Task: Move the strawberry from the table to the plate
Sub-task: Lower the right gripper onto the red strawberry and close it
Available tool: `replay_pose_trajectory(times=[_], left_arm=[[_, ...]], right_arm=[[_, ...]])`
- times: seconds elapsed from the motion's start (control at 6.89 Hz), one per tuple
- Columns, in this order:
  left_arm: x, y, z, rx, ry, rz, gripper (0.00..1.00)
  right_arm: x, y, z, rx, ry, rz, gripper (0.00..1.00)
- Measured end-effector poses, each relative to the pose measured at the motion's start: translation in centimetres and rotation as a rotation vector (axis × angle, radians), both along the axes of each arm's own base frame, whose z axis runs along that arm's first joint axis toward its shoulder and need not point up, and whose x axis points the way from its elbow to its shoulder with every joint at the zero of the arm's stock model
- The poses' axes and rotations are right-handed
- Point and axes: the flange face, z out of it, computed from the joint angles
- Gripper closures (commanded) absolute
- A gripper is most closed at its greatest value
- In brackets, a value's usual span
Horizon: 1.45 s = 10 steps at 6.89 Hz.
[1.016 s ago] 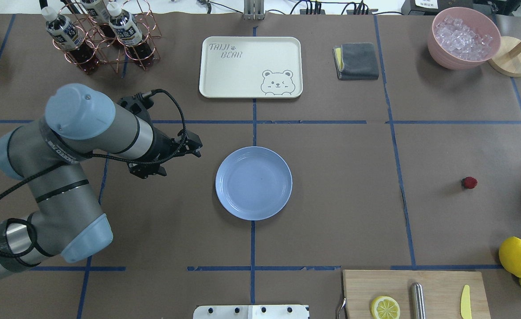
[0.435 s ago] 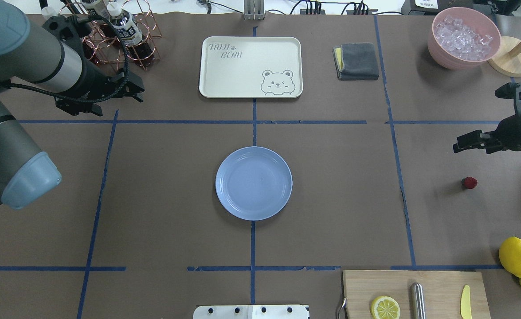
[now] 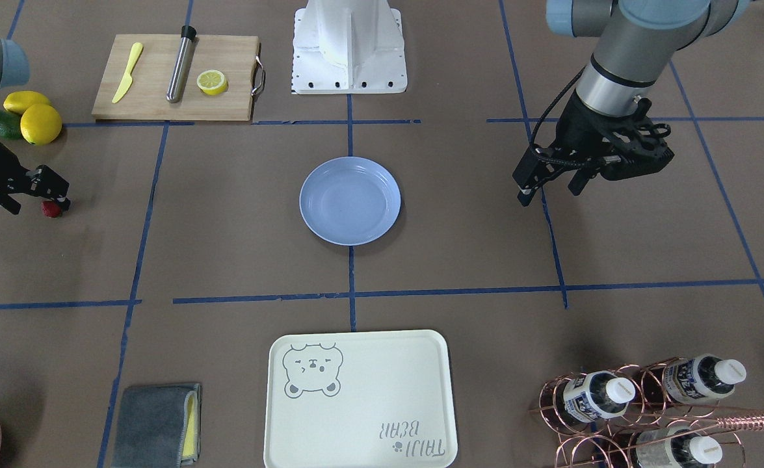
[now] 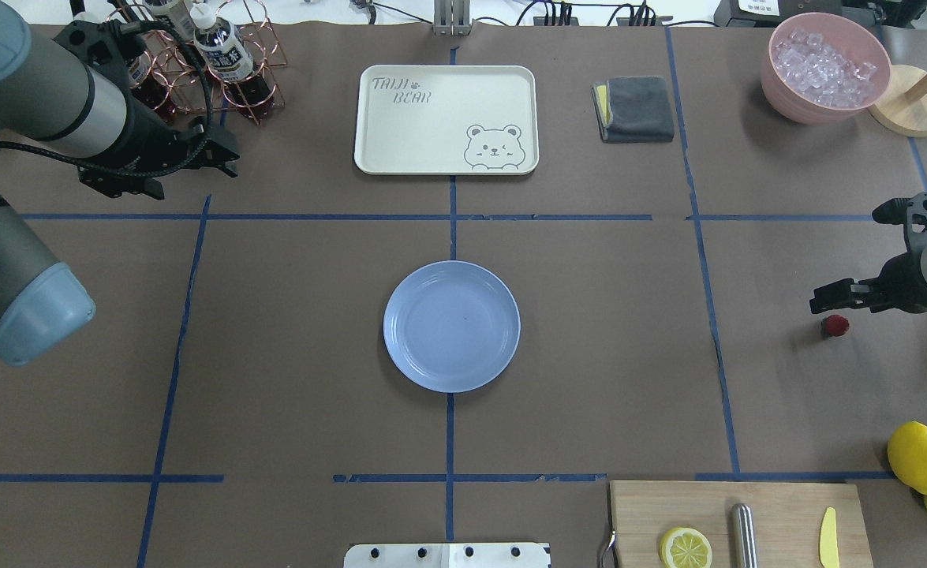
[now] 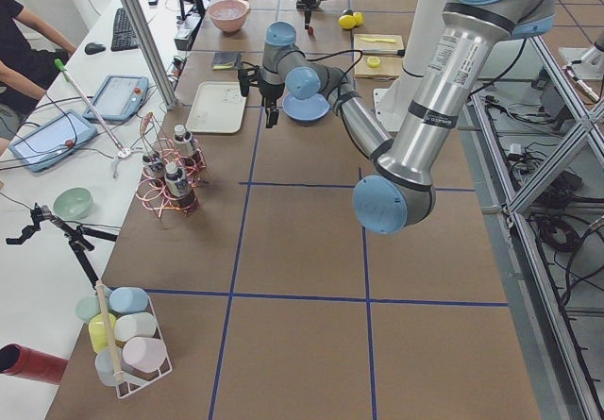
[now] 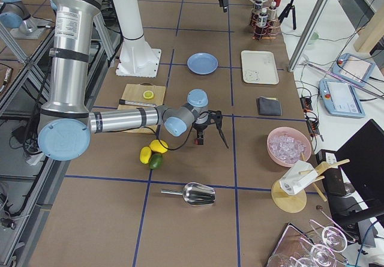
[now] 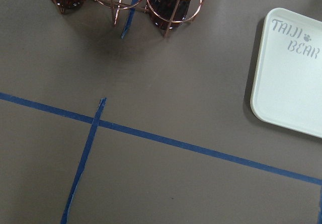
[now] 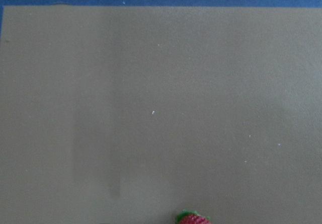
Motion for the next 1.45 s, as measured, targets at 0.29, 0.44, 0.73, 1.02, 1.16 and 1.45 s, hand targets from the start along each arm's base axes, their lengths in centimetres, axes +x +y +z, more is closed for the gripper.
replay_pose_trajectory(times=[0.29,0.44,0.73,1.02,1.16,1.45], left_arm=[[0.0,0.0,0.1,-0.001,-0.002,0.0,0.0],[0.0,-0.1,0.2,-0.002,-0.002,0.0,0.0],[0.1,-0.1,0.2,-0.003,-0.003,0.0,0.0],[0.1,-0.1,0.3,-0.004,-0.004,0.001,0.0],[0.1,-0.1,0.3,-0.004,-0.004,0.001,0.0],[0.1,-0.1,0.2,-0.002,-0.003,0.001,0.0]], right_arm=[[-1.3,0.5,0.6,0.01,0.028,-0.012,0.38],[-1.6,0.5,0.8,0.011,0.036,-0.015,0.39],[-1.9,0.6,1.1,0.011,0.045,-0.018,0.39],[-1.8,0.6,1.3,0.01,0.048,-0.019,0.39],[-1.7,0.7,1.3,0.01,0.048,-0.02,0.39],[-1.6,0.8,1.5,0.008,0.05,-0.021,0.45]])
